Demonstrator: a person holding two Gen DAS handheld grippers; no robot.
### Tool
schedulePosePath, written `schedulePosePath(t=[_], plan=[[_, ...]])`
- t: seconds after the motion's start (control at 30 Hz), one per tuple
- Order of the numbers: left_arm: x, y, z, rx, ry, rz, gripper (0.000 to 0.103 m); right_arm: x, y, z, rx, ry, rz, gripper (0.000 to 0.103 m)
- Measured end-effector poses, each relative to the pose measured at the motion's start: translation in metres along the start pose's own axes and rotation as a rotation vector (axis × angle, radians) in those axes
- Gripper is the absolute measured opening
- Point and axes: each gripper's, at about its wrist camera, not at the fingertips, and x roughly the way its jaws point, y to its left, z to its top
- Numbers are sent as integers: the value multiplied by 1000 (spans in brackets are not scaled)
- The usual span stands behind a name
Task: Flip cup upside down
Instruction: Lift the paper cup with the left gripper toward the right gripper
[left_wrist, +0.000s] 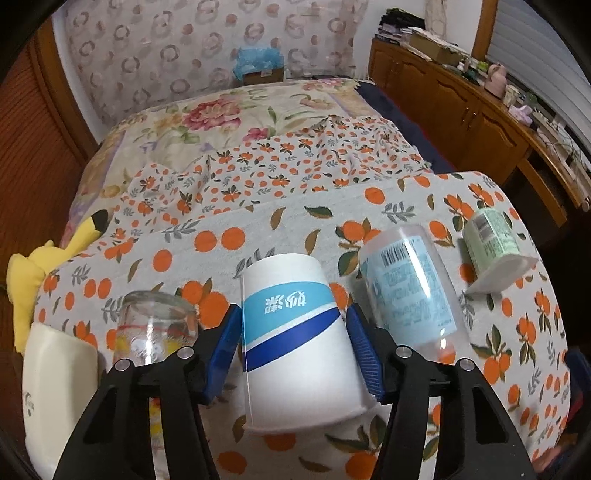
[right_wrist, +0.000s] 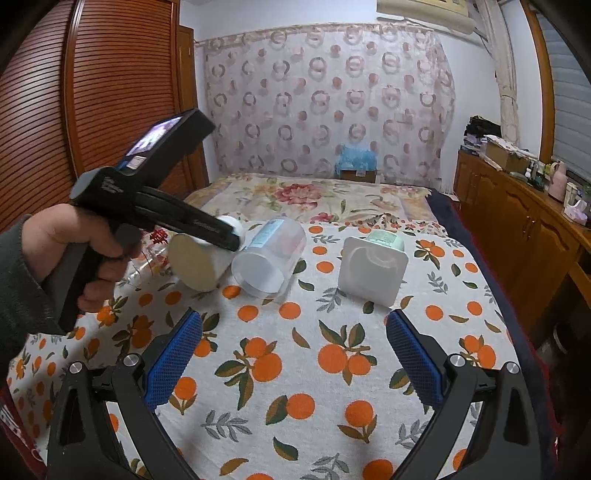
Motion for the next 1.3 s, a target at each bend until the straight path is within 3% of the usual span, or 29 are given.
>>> schedulePosePath(t=[0.3, 0.63, 0.87, 1.17, 1.3], plan=[[-45, -3, -25, 32, -84, -48, 54, -5, -11, -1, 26, 5, -15, 100], [-85, -34, -91, 84, -153, -131, 55, -15, -24, -8, 48, 14, -35, 100], [-84, -52, -124, 87, -153, -159, 55, -19, -31, -13, 55, 21, -40, 100], [-70, -54, -133, 78, -140, -145, 57, -19, -30, -16, 59, 31, -35, 100], [-76, -50, -137, 64, -158, -157, 64, -22, -26, -14, 55, 31, -33, 100]])
